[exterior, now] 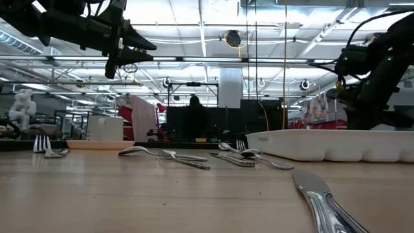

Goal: Sort silverware
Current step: Put the silver spoon into the silverware rack, then put the silver fork into the silverware rack

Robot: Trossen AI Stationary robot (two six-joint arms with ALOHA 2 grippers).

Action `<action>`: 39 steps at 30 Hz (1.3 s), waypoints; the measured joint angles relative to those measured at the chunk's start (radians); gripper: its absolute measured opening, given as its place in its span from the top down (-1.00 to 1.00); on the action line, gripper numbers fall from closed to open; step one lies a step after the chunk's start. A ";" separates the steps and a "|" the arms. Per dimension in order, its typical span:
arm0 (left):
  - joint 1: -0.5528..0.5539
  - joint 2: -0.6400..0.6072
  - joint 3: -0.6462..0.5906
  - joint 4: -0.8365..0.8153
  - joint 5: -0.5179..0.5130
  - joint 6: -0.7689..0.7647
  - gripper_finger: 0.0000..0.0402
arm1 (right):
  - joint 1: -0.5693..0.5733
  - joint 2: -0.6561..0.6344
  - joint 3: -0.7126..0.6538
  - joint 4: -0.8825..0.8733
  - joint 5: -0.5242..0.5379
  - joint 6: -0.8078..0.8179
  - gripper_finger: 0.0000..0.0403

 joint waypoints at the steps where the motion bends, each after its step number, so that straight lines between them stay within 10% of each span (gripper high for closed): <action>1: 0.000 0.000 0.000 0.000 0.000 0.000 0.33 | 0.000 0.012 0.000 0.003 -0.001 -0.003 1.00; 39: 0.000 0.000 0.001 -0.051 0.017 -0.001 0.33 | 0.000 -0.043 -0.002 0.046 0.039 -0.023 0.26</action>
